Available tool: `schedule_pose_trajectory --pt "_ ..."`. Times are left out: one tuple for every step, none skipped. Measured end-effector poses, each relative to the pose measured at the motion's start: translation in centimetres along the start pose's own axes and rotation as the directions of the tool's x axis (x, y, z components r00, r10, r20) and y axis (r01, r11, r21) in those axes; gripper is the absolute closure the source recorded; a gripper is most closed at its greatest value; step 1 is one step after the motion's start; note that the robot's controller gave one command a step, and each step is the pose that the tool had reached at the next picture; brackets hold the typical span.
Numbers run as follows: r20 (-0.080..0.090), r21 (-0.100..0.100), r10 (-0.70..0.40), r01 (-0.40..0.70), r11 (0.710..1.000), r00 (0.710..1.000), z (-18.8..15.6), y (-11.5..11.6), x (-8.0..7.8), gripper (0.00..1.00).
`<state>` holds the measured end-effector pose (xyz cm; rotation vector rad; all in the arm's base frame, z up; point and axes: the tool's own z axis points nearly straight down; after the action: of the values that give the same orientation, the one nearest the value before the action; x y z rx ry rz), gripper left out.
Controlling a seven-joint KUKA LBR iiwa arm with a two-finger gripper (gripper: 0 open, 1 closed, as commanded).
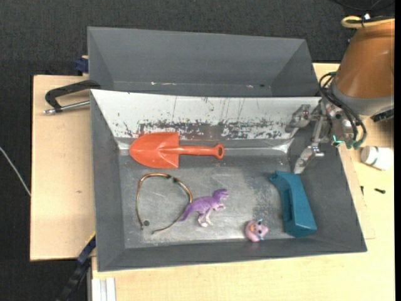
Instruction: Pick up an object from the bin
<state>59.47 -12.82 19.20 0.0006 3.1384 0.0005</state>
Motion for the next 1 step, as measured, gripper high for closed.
schedule_pose_trajectory --pt "-0.001 -0.002 -0.403 0.403 0.915 0.915 5.53 8.69 1.91 1.00"
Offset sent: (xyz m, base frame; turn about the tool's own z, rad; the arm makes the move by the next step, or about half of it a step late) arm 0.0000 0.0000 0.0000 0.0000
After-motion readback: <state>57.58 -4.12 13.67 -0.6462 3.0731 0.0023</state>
